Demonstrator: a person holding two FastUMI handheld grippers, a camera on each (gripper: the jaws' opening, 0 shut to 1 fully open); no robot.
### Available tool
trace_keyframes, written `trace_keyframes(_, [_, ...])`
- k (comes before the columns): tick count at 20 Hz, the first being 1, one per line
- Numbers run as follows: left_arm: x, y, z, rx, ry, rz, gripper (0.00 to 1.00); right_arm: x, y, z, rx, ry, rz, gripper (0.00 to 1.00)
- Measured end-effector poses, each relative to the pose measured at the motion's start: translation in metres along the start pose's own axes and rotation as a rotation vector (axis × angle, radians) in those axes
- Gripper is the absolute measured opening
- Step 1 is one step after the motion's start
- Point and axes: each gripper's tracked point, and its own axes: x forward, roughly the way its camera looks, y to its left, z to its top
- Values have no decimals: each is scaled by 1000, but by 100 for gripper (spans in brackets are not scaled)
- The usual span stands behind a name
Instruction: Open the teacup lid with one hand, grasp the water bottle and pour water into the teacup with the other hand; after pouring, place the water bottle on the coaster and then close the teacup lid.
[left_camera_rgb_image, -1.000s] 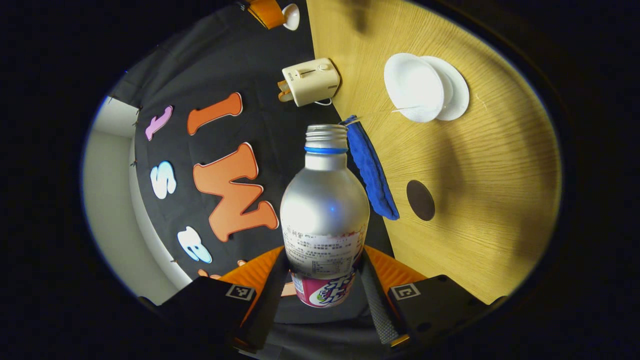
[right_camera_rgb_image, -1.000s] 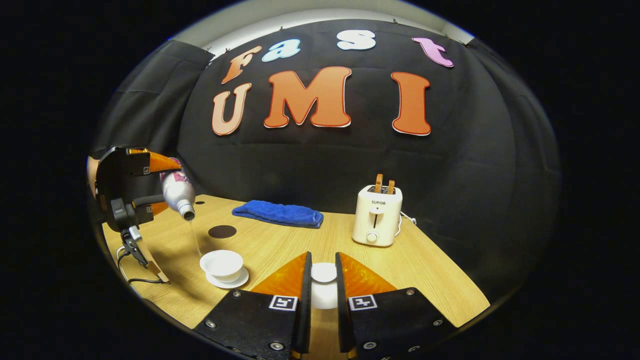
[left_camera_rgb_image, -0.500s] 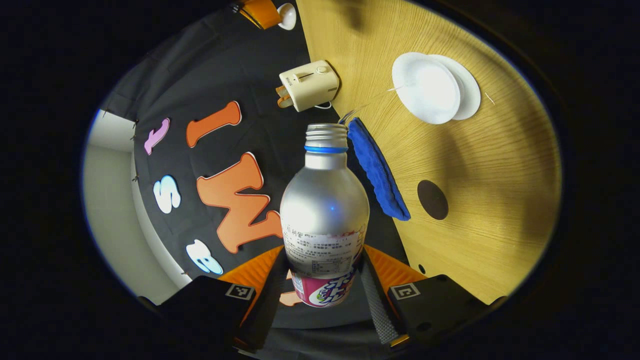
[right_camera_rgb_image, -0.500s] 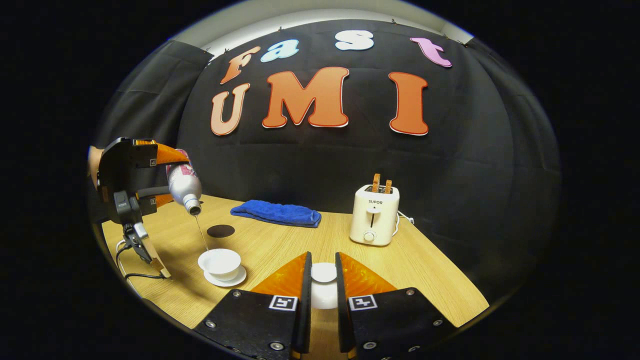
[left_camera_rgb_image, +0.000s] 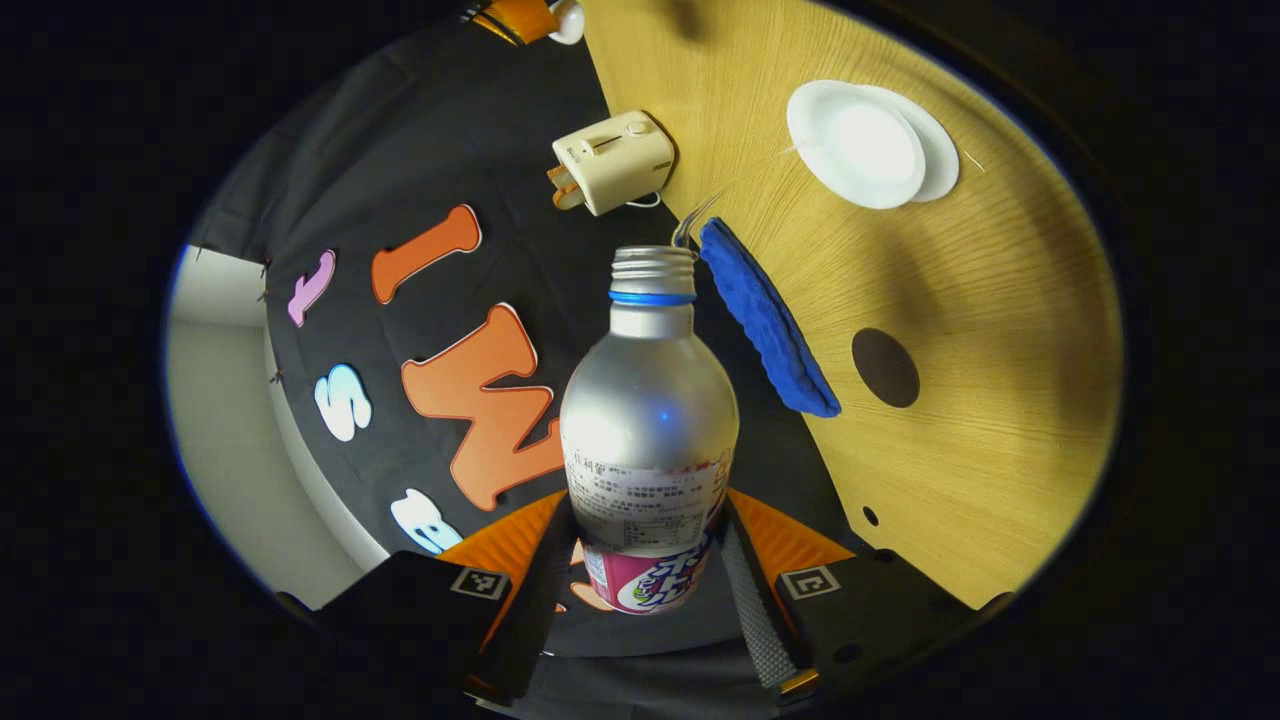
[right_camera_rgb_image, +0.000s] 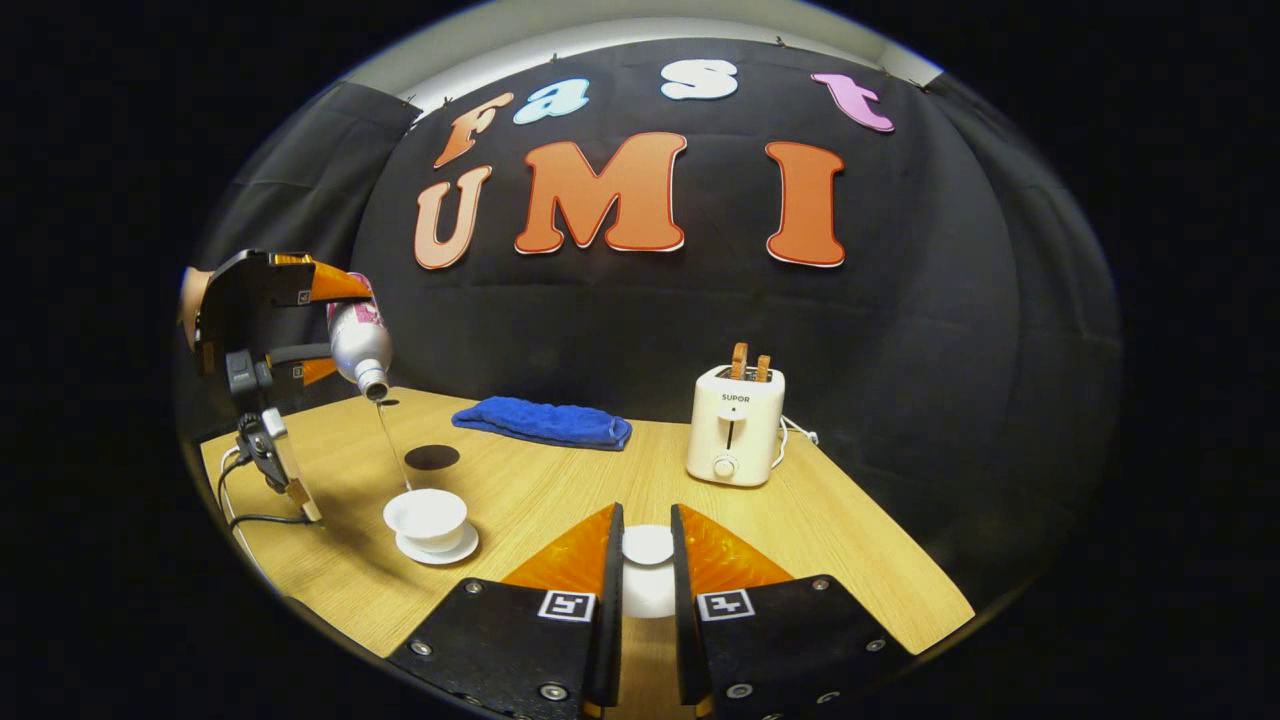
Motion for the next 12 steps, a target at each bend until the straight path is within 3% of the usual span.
trace_keyframes(1, [1,0,-2,4,2,-3,80,-1,-2,0,2,-1,-1,23])
trace_keyframes(3, [1,6,-2,17,2,3,80,-2,-3,0,7,-3,1,23])
trace_keyframes(5, [2,11,-1,32,0,8,87,-2,-4,-2,4,-1,-1,23])
trace_keyframes(6, [2,12,0,39,-1,9,80,-2,-5,-2,2,-1,-2,23])
trace_keyframes(12, [8,-1,7,111,-8,-11,83,-1,-3,-14,-3,17,9,23])
